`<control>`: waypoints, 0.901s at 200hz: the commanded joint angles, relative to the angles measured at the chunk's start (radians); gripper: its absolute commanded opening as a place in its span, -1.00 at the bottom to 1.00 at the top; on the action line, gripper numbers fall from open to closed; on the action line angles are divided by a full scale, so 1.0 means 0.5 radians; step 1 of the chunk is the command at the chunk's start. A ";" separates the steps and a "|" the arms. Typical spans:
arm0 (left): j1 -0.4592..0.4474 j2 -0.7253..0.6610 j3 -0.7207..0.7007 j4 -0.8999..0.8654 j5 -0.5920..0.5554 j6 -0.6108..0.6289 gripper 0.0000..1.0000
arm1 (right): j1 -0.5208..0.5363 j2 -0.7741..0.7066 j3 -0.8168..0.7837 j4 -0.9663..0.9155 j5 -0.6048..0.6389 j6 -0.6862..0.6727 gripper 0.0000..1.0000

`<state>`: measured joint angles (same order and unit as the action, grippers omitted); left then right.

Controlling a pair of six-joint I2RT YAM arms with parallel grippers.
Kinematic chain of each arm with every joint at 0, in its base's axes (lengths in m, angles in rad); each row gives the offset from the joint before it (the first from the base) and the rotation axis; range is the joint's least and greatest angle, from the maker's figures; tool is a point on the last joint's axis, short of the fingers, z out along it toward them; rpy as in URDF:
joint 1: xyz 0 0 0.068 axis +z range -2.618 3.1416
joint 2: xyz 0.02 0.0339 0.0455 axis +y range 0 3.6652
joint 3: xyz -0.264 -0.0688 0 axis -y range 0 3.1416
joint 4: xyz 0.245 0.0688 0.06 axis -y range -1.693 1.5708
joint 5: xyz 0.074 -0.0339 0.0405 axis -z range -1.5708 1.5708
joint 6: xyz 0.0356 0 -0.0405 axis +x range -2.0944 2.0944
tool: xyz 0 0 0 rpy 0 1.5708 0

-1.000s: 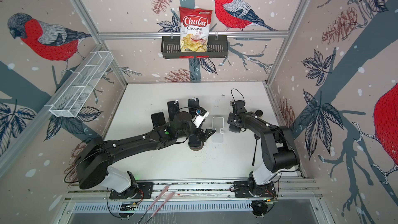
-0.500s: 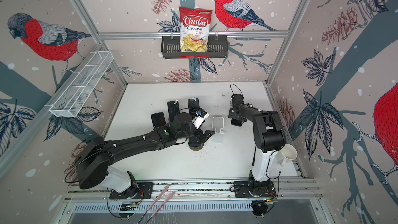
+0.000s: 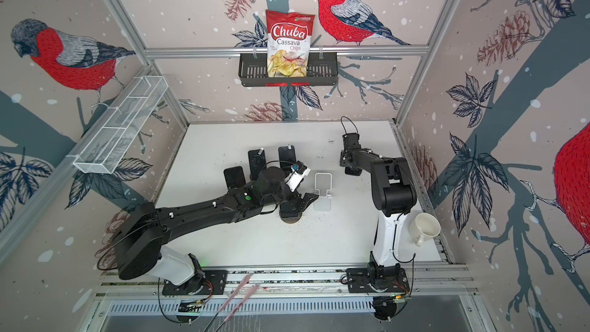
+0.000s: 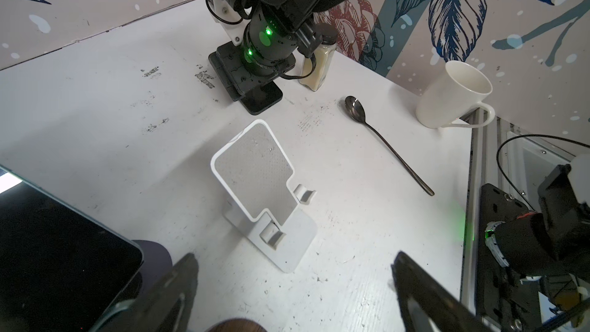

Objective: Remove the phone from the phone stand
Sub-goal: Place the phone at the top-right of the table.

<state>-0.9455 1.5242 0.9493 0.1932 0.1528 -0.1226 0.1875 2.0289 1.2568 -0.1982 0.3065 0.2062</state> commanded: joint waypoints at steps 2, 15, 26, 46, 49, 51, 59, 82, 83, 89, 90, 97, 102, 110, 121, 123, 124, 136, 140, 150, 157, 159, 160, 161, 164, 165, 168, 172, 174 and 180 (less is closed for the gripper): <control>-0.005 0.013 0.024 0.031 -0.009 0.027 0.88 | -0.001 0.053 -0.046 -0.357 -0.027 -0.118 0.38; -0.005 0.021 0.030 0.027 -0.003 0.024 0.88 | -0.001 0.053 -0.057 -0.357 -0.069 -0.118 0.42; -0.005 0.025 0.034 0.022 -0.002 0.024 0.88 | -0.005 0.052 -0.065 -0.358 -0.104 -0.115 0.44; -0.005 0.032 0.039 0.010 -0.002 0.024 0.88 | -0.010 0.061 -0.077 -0.354 -0.179 -0.115 0.49; -0.004 0.033 0.040 0.007 -0.003 0.024 0.88 | -0.012 0.066 -0.075 -0.354 -0.194 -0.115 0.49; -0.005 0.034 0.038 0.006 -0.004 0.024 0.88 | -0.014 0.068 -0.075 -0.355 -0.205 -0.116 0.49; -0.005 0.035 0.043 0.000 -0.007 0.023 0.88 | -0.023 0.077 -0.072 -0.358 -0.245 -0.119 0.49; -0.005 0.032 0.040 -0.006 -0.005 0.017 0.88 | -0.037 0.105 -0.061 -0.368 -0.334 -0.149 0.49; -0.005 0.032 0.039 -0.005 -0.005 0.016 0.88 | -0.037 0.105 -0.061 -0.370 -0.338 -0.149 0.49; -0.005 0.032 0.037 -0.006 -0.008 0.014 0.88 | -0.041 0.116 -0.054 -0.376 -0.352 -0.154 0.49; -0.005 0.030 0.037 -0.006 -0.009 0.015 0.88 | -0.041 0.117 -0.055 -0.376 -0.352 -0.156 0.49; -0.005 0.026 0.031 -0.001 -0.014 0.012 0.88 | -0.042 0.128 -0.050 -0.385 -0.367 -0.165 0.49; -0.005 0.026 0.027 0.002 -0.014 0.011 0.88 | -0.044 0.135 -0.045 -0.393 -0.378 -0.166 0.49; -0.005 0.023 0.025 0.003 -0.020 0.011 0.88 | -0.048 0.141 -0.034 -0.407 -0.397 -0.170 0.49; -0.005 0.020 0.021 0.003 -0.023 0.009 0.88 | -0.054 0.146 -0.028 -0.422 -0.432 -0.180 0.49; -0.005 0.018 0.020 0.003 -0.023 0.009 0.88 | -0.054 0.149 -0.025 -0.423 -0.435 -0.180 0.49; -0.005 0.017 0.021 0.003 -0.023 0.009 0.88 | -0.053 0.150 -0.024 -0.423 -0.437 -0.178 0.49; -0.005 0.015 0.021 0.003 -0.025 0.005 0.88 | -0.053 0.156 -0.013 -0.446 -0.441 -0.176 0.50; -0.005 0.014 0.019 0.003 -0.026 0.006 0.88 | -0.056 0.160 -0.010 -0.457 -0.438 -0.176 0.50; -0.008 0.010 0.019 0.003 -0.024 0.003 0.88 | -0.056 0.169 0.003 -0.488 -0.435 -0.181 0.51; -0.008 0.008 0.019 0.006 -0.026 0.003 0.88 | -0.056 0.174 0.006 -0.505 -0.433 -0.180 0.52; -0.008 0.007 0.019 0.006 -0.026 0.001 0.88 | -0.056 0.176 0.008 -0.508 -0.432 -0.180 0.52; -0.008 0.007 0.019 0.006 -0.026 0.001 0.88 | -0.057 0.176 0.008 -0.511 -0.432 -0.179 0.52; -0.008 0.007 0.019 0.006 -0.026 0.000 0.87 | -0.058 0.176 0.011 -0.513 -0.434 -0.182 0.52; -0.008 0.007 0.018 0.009 -0.026 -0.002 0.88 | -0.059 0.179 0.015 -0.520 -0.434 -0.183 0.52; -0.008 0.007 0.018 0.009 -0.026 -0.003 0.88 | -0.059 0.179 0.015 -0.522 -0.433 -0.184 0.52; -0.008 0.007 0.018 0.009 -0.027 0.000 0.88 | -0.059 0.182 0.019 -0.528 -0.433 -0.184 0.53; -0.008 0.005 0.015 0.009 -0.026 -0.001 0.87 | -0.061 0.184 0.022 -0.537 -0.430 -0.183 0.54; -0.008 0.005 0.013 0.011 -0.026 -0.002 0.88 | -0.062 0.186 0.026 -0.543 -0.430 -0.183 0.54; -0.008 0.006 0.017 0.007 -0.026 0.000 0.88 | -0.062 0.190 0.033 -0.555 -0.427 -0.182 0.54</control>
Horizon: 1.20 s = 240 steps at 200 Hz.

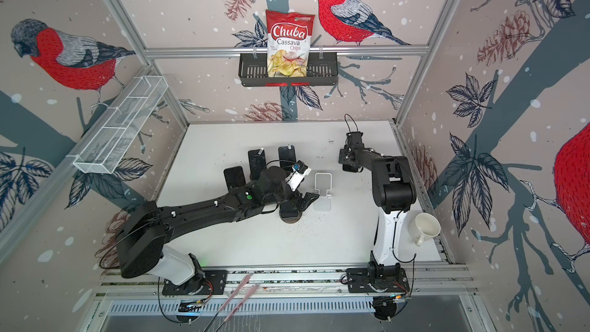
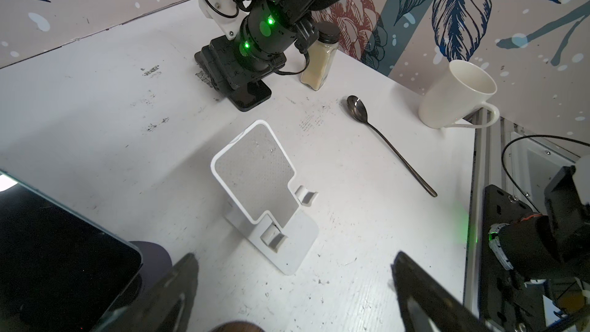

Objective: Remove the phone from the phone stand
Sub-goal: Place the phone at the top-right of the table.

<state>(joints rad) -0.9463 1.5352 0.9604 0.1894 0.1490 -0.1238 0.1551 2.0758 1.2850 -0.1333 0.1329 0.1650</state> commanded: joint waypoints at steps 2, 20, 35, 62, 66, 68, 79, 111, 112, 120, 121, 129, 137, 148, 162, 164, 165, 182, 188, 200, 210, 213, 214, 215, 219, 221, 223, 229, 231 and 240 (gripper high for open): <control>-0.007 -0.017 -0.004 0.015 -0.019 0.002 0.88 | 0.003 0.097 -0.020 -0.688 -0.079 -0.101 0.55; -0.007 -0.015 -0.003 0.014 -0.020 0.005 0.88 | 0.000 0.099 -0.003 -0.708 -0.091 -0.110 0.57; -0.007 -0.015 -0.006 0.014 -0.019 0.004 0.88 | -0.003 0.111 0.019 -0.729 -0.092 -0.113 0.58; -0.007 -0.015 -0.007 0.012 -0.022 0.006 0.88 | -0.006 0.124 0.040 -0.743 -0.079 -0.112 0.62; -0.007 -0.013 -0.006 0.012 -0.025 0.010 0.88 | -0.006 0.125 0.040 -0.743 -0.079 -0.112 0.62; -0.008 -0.014 -0.006 0.011 -0.025 0.010 0.88 | -0.006 0.125 0.038 -0.743 -0.080 -0.112 0.63; -0.005 -0.016 -0.004 0.011 -0.028 0.014 0.88 | -0.007 0.124 0.036 -0.740 -0.068 -0.109 0.67; -0.007 -0.015 0.000 0.009 -0.033 0.017 0.87 | -0.004 0.080 0.028 -0.728 -0.027 -0.094 0.88; -0.007 -0.013 0.001 0.009 -0.034 0.016 0.88 | -0.004 0.077 0.025 -0.726 -0.025 -0.091 0.90; -0.006 -0.012 0.003 0.005 -0.034 0.019 0.88 | -0.003 0.057 0.012 -0.712 -0.008 -0.082 0.99; -0.008 -0.012 0.003 0.005 -0.034 0.018 0.88 | -0.003 0.054 0.010 -0.709 -0.007 -0.080 1.00; -0.008 -0.012 0.008 0.000 -0.036 0.019 0.88 | -0.003 0.030 -0.002 -0.693 -0.007 -0.081 0.99; -0.010 -0.009 0.014 -0.007 -0.040 0.022 0.88 | -0.004 0.010 -0.008 -0.684 -0.004 -0.076 0.99; -0.010 -0.006 0.018 -0.013 -0.049 0.021 0.88 | -0.003 -0.020 -0.011 -0.672 -0.005 -0.070 0.99; -0.010 -0.001 0.027 -0.022 -0.059 0.024 0.88 | 0.003 -0.056 -0.002 -0.672 0.010 -0.056 0.99; -0.010 0.002 0.029 -0.023 -0.061 0.026 0.88 | 0.004 -0.063 0.000 -0.672 0.013 -0.054 0.99; -0.010 0.001 0.030 -0.024 -0.061 0.026 0.88 | 0.005 -0.064 0.002 -0.672 0.013 -0.052 0.99; -0.012 0.019 0.063 -0.065 -0.083 0.023 0.88 | 0.017 -0.118 0.016 -0.684 0.064 -0.033 0.99; -0.013 0.026 0.064 -0.088 -0.086 0.021 0.88 | 0.018 -0.144 0.019 -0.688 0.078 -0.025 0.99; -0.018 0.043 0.107 -0.125 -0.105 0.025 0.88 | 0.018 -0.198 0.019 -0.694 0.084 -0.010 0.99; -0.024 0.058 0.150 -0.162 -0.143 0.026 0.87 | 0.018 -0.248 0.020 -0.699 0.082 0.003 0.99; -0.026 0.062 0.159 -0.177 -0.156 0.024 0.87 | 0.020 -0.264 0.019 -0.700 0.081 0.005 0.99; -0.027 0.065 0.164 -0.183 -0.161 0.024 0.87 | 0.021 -0.267 0.018 -0.700 0.081 0.008 0.99; -0.028 0.068 0.168 -0.189 -0.163 0.022 0.87 | 0.019 -0.275 0.019 -0.700 0.081 0.008 0.99; -0.031 0.077 0.182 -0.207 -0.174 0.024 0.87 | 0.024 -0.299 0.014 -0.701 0.081 0.014 0.99; -0.033 0.080 0.191 -0.216 -0.178 0.024 0.87 | 0.023 -0.310 0.013 -0.700 0.081 0.018 0.99; -0.034 0.084 0.196 -0.223 -0.184 0.023 0.87 | 0.026 -0.323 0.010 -0.700 0.081 0.019 0.99; -0.039 0.096 0.216 -0.241 -0.200 0.023 0.87 | 0.030 -0.354 0.003 -0.700 0.076 0.028 0.99; -0.040 0.100 0.222 -0.248 -0.206 0.020 0.87 | 0.030 -0.368 0.001 -0.701 0.074 0.029 0.99; -0.049 0.120 0.254 -0.281 -0.236 0.019 0.86 | 0.039 -0.418 -0.007 -0.702 0.068 0.041 0.99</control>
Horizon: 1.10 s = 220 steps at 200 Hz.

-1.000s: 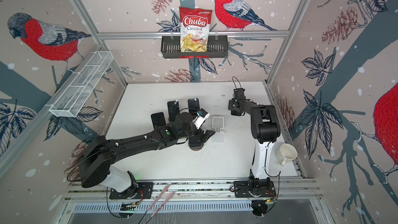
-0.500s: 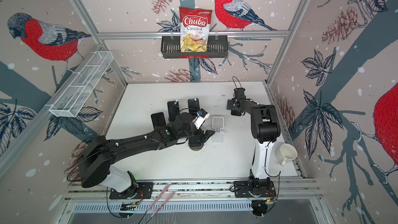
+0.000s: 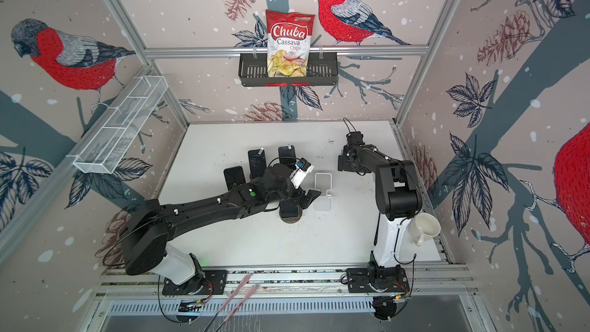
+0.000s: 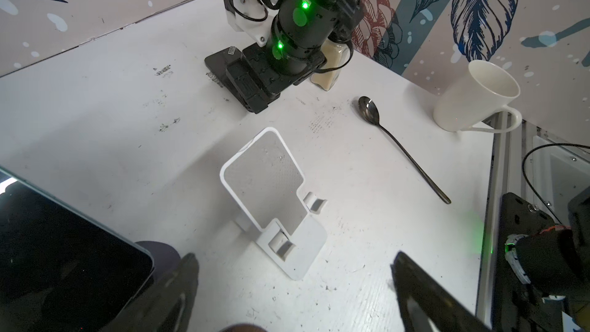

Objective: Remove the phone from the phone stand
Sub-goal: Place the phone at the top-right of the table, then pick up the phone stand from the center of the table.

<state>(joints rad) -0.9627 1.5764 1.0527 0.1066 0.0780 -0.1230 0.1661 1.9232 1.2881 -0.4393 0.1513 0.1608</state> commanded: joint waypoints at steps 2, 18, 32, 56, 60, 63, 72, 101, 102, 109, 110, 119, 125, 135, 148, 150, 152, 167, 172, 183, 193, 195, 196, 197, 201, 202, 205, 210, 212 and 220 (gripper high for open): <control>-0.017 0.041 0.074 -0.121 -0.102 0.017 0.86 | 0.017 -0.125 -0.016 -0.091 0.032 0.051 0.99; -0.026 0.088 0.140 -0.206 -0.155 0.004 0.85 | 0.040 -0.230 -0.049 -0.088 0.013 0.077 0.99; -0.033 0.126 0.190 -0.274 -0.190 -0.006 0.83 | 0.059 -0.330 -0.087 -0.082 -0.038 0.098 0.99; -0.041 0.154 0.222 -0.345 -0.250 -0.025 0.81 | 0.090 -0.515 -0.190 -0.069 -0.113 0.158 1.00; -0.046 0.154 0.223 -0.355 -0.264 -0.026 0.81 | 0.096 -0.549 -0.210 -0.068 -0.132 0.170 0.99; -0.049 0.153 0.228 -0.363 -0.282 -0.027 0.81 | 0.100 -0.572 -0.223 -0.069 -0.143 0.180 0.98; -0.059 0.142 0.227 -0.380 -0.325 -0.031 0.81 | 0.112 -0.640 -0.255 -0.085 -0.174 0.206 0.95; -0.087 0.063 0.200 -0.378 -0.403 -0.023 0.81 | 0.170 -0.900 -0.370 -0.117 -0.239 0.251 0.85; -0.087 0.060 0.198 -0.379 -0.402 -0.023 0.81 | 0.170 -0.907 -0.373 -0.119 -0.243 0.252 0.85; -0.087 0.042 0.191 -0.379 -0.423 -0.039 0.81 | 0.187 -0.954 -0.387 -0.145 -0.253 0.263 0.82; -0.087 0.037 0.190 -0.379 -0.428 -0.041 0.81 | 0.190 -0.960 -0.389 -0.149 -0.252 0.265 0.82; -0.087 0.007 0.181 -0.386 -0.461 -0.063 0.81 | 0.221 -1.012 -0.408 -0.183 -0.248 0.275 0.82; -0.088 -0.013 0.174 -0.394 -0.482 -0.081 0.81 | 0.244 -1.049 -0.425 -0.199 -0.241 0.279 0.82; -0.087 -0.050 0.147 -0.397 -0.517 -0.118 0.81 | 0.288 -1.111 -0.467 -0.216 -0.233 0.284 0.84; -0.089 -0.096 0.118 -0.404 -0.566 -0.165 0.81 | 0.367 -1.182 -0.526 -0.220 -0.238 0.285 0.88; -0.088 -0.103 0.110 -0.406 -0.572 -0.173 0.81 | 0.380 -1.193 -0.533 -0.220 -0.240 0.284 0.88; -0.087 -0.109 0.105 -0.409 -0.582 -0.180 0.81 | 0.394 -1.201 -0.540 -0.221 -0.241 0.284 0.89; -0.087 -0.155 0.067 -0.417 -0.629 -0.220 0.81 | 0.500 -1.245 -0.584 -0.226 -0.241 0.294 0.95; -0.088 -0.169 0.056 -0.423 -0.642 -0.234 0.81 | 0.534 -1.257 -0.598 -0.225 -0.237 0.299 0.98; -0.088 -0.194 0.034 -0.442 -0.674 -0.264 0.82 | 0.600 -1.282 -0.622 -0.223 -0.214 0.318 0.99; -0.087 -0.213 0.016 -0.459 -0.700 -0.290 0.82 | 0.644 -1.292 -0.638 -0.214 -0.208 0.322 0.99; -0.087 -0.217 0.013 -0.463 -0.707 -0.294 0.82 | 0.651 -1.293 -0.641 -0.211 -0.211 0.325 0.98; -0.087 -0.217 0.011 -0.466 -0.709 -0.299 0.82 | 0.655 -1.293 -0.642 -0.209 -0.212 0.325 0.99; -0.089 -0.217 0.011 -0.468 -0.713 -0.304 0.82 | 0.660 -1.292 -0.644 -0.209 -0.211 0.326 0.99; -0.087 -0.220 0.007 -0.477 -0.722 -0.318 0.82 | 0.674 -1.291 -0.648 -0.200 -0.213 0.330 0.99; -0.089 -0.221 0.005 -0.479 -0.726 -0.323 0.82 | 0.678 -1.291 -0.649 -0.199 -0.212 0.333 0.99; -0.088 -0.223 0.003 -0.486 -0.735 -0.331 0.82 | 0.691 -1.287 -0.649 -0.196 -0.210 0.337 0.99; -0.087 -0.226 -0.002 -0.502 -0.757 -0.358 0.82 | 0.710 -1.277 -0.649 -0.193 -0.202 0.345 0.99; -0.087 -0.226 -0.002 -0.506 -0.767 -0.370 0.82 | 0.716 -1.274 -0.651 -0.189 -0.200 0.348 0.99; -0.087 -0.231 -0.009 -0.520 -0.800 -0.417 0.82 | 0.742 -1.261 -0.655 -0.170 -0.192 0.362 0.99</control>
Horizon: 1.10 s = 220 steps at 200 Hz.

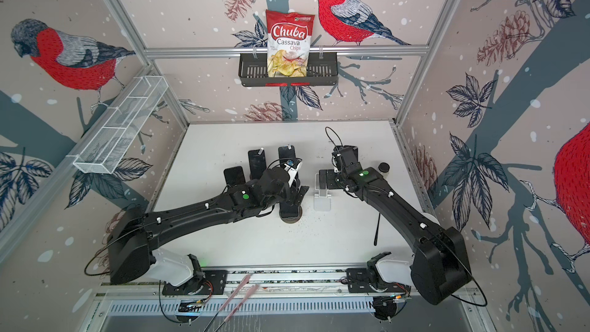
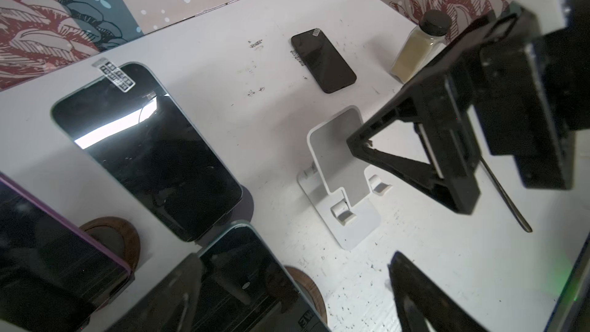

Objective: Remove the phone from the phone stand
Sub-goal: Pick up the phone stand from the center of the table.

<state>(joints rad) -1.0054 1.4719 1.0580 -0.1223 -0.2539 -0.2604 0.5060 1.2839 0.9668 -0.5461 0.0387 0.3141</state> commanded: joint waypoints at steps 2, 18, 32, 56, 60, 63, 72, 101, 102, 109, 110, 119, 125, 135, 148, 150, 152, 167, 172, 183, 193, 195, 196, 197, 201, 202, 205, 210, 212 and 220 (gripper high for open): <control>-0.002 -0.023 -0.023 -0.061 -0.139 -0.148 0.82 | 0.068 0.023 -0.013 0.047 0.035 0.056 0.99; -0.002 -0.023 -0.031 -0.056 -0.157 -0.159 0.82 | 0.100 0.076 -0.013 0.064 0.070 0.074 0.99; -0.002 -0.020 -0.030 -0.037 -0.156 -0.165 0.82 | 0.126 0.130 -0.001 0.064 0.095 0.077 0.99; -0.002 -0.032 -0.042 0.021 -0.133 -0.163 0.82 | 0.173 0.198 0.000 0.099 0.130 0.095 0.98; -0.002 -0.035 -0.044 0.030 -0.133 -0.159 0.82 | 0.177 0.209 0.002 0.103 0.137 0.100 0.99; -0.002 -0.040 -0.048 0.039 -0.131 -0.158 0.82 | 0.180 0.217 0.002 0.104 0.140 0.103 0.99; -0.002 -0.053 -0.060 0.064 -0.136 -0.153 0.82 | 0.187 0.236 0.002 0.115 0.150 0.116 0.99; -0.002 -0.089 -0.094 0.120 -0.136 -0.133 0.83 | 0.221 0.289 -0.004 0.163 0.165 0.160 1.00; -0.002 -0.090 -0.094 0.121 -0.135 -0.133 0.83 | 0.222 0.292 -0.004 0.164 0.167 0.161 1.00; -0.002 -0.093 -0.100 0.128 -0.140 -0.129 0.83 | 0.232 0.306 -0.001 0.168 0.178 0.171 0.99; -0.002 -0.095 -0.100 0.128 -0.138 -0.130 0.83 | 0.231 0.306 -0.001 0.168 0.181 0.173 0.98; -0.002 -0.104 -0.109 0.138 -0.141 -0.130 0.82 | 0.242 0.327 0.002 0.168 0.199 0.193 0.96; -0.002 -0.112 -0.110 0.148 -0.146 -0.126 0.83 | 0.248 0.337 0.006 0.170 0.206 0.208 0.96; -0.002 -0.121 -0.110 0.165 -0.144 -0.121 0.83 | 0.260 0.349 0.005 0.177 0.217 0.227 0.88; -0.002 -0.138 -0.157 0.188 -0.140 -0.110 0.83 | 0.272 0.356 0.003 0.192 0.228 0.257 0.80; -0.002 -0.141 -0.160 0.191 -0.137 -0.108 0.83 | 0.272 0.358 0.002 0.194 0.231 0.260 0.80; -0.002 -0.142 -0.161 0.193 -0.138 -0.106 0.83 | 0.274 0.359 0.002 0.194 0.231 0.265 0.80; -0.002 -0.155 -0.175 0.212 -0.141 -0.097 0.83 | 0.276 0.366 0.002 0.199 0.259 0.294 0.65; -0.002 -0.161 -0.180 0.219 -0.142 -0.094 0.83 | 0.276 0.371 0.002 0.198 0.267 0.301 0.63; -0.002 -0.169 -0.186 0.232 -0.140 -0.090 0.82 | 0.276 0.377 0.002 0.201 0.289 0.312 0.53; -0.002 -0.173 -0.190 0.236 -0.139 -0.083 0.83 | 0.275 0.380 0.002 0.204 0.304 0.314 0.45; -0.002 -0.173 -0.190 0.239 -0.137 -0.084 0.83 | 0.276 0.380 0.002 0.204 0.307 0.314 0.43; -0.002 -0.175 -0.193 0.239 -0.138 -0.084 0.83 | 0.276 0.381 0.002 0.205 0.308 0.314 0.42; -0.002 -0.176 -0.194 0.240 -0.139 -0.084 0.83 | 0.276 0.381 0.004 0.204 0.310 0.314 0.40; -0.002 -0.176 -0.193 0.241 -0.140 -0.081 0.83 | 0.276 0.383 0.002 0.205 0.317 0.314 0.34; -0.002 -0.177 -0.192 0.241 -0.140 -0.081 0.82 | 0.276 0.383 0.004 0.205 0.319 0.314 0.32; -0.002 -0.177 -0.192 0.242 -0.139 -0.078 0.83 | 0.275 0.384 0.005 0.206 0.324 0.314 0.27; -0.002 -0.177 -0.192 0.244 -0.136 -0.074 0.83 | 0.274 0.386 0.005 0.201 0.336 0.315 0.21; -0.002 -0.178 -0.192 0.244 -0.139 -0.074 0.83 | 0.277 0.387 0.008 0.197 0.340 0.314 0.19; -0.002 -0.178 -0.192 0.245 -0.139 -0.069 0.83 | 0.276 0.390 0.008 0.192 0.357 0.312 0.19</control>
<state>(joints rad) -1.0054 1.3895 0.9642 -0.0364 -0.3153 -0.3134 0.6430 1.4731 0.9634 -0.4534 0.1658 0.4526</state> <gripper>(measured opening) 0.912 0.620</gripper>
